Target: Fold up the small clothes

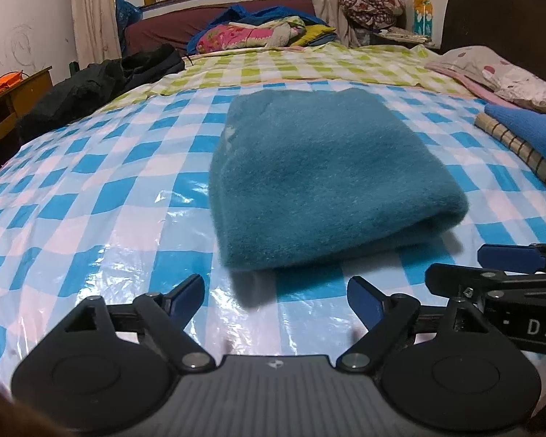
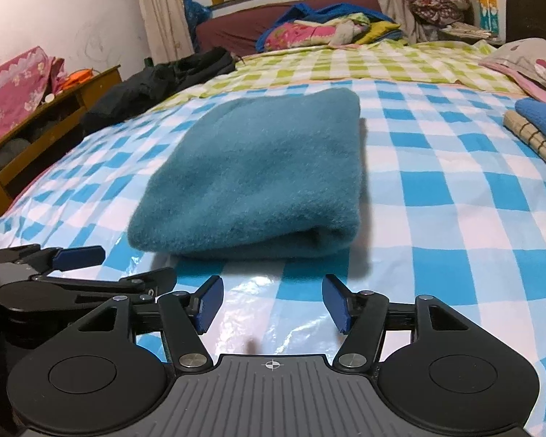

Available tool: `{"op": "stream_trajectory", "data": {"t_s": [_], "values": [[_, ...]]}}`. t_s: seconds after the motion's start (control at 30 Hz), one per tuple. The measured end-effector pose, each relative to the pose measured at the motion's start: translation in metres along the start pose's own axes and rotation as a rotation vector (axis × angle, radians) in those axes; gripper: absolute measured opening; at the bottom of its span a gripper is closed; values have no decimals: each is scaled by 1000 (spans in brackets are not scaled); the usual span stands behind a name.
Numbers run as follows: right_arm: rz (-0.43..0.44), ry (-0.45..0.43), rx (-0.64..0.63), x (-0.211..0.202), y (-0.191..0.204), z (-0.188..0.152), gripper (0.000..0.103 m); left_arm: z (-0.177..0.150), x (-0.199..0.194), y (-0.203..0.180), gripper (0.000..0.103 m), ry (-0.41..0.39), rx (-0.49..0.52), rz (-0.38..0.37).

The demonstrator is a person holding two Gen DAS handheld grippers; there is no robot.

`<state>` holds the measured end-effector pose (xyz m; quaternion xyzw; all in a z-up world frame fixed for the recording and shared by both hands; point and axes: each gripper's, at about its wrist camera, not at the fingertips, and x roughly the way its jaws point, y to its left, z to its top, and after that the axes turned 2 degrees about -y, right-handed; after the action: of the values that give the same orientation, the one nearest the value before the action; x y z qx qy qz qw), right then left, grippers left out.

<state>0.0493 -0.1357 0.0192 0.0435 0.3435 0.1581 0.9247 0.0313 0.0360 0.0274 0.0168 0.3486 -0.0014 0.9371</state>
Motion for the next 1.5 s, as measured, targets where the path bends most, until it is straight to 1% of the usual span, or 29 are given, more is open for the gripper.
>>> {"op": "stream_trajectory", "data": {"t_s": [0.17, 0.57, 0.77, 0.97, 1.17, 1.5], "values": [[-3, -11, 8, -3, -1, 0, 62, -2, -1, -1, 93, -2, -10, 8], [-12, 9, 16, -2, -1, -9, 62, -12, -1, -2, 93, 15, -20, 22], [-16, 15, 23, -3, 0, -14, 62, -14, -3, -5, 93, 29, -11, 46], [-17, 17, 27, -4, 1, -17, 62, -18, -3, -2, 93, 37, -43, 29], [-22, 15, 26, -6, 2, -19, 62, -22, -6, -4, 93, 34, -37, 47], [-42, 19, 22, -8, 5, -27, 62, -28, -5, -4, 93, 50, -39, 44]]}}
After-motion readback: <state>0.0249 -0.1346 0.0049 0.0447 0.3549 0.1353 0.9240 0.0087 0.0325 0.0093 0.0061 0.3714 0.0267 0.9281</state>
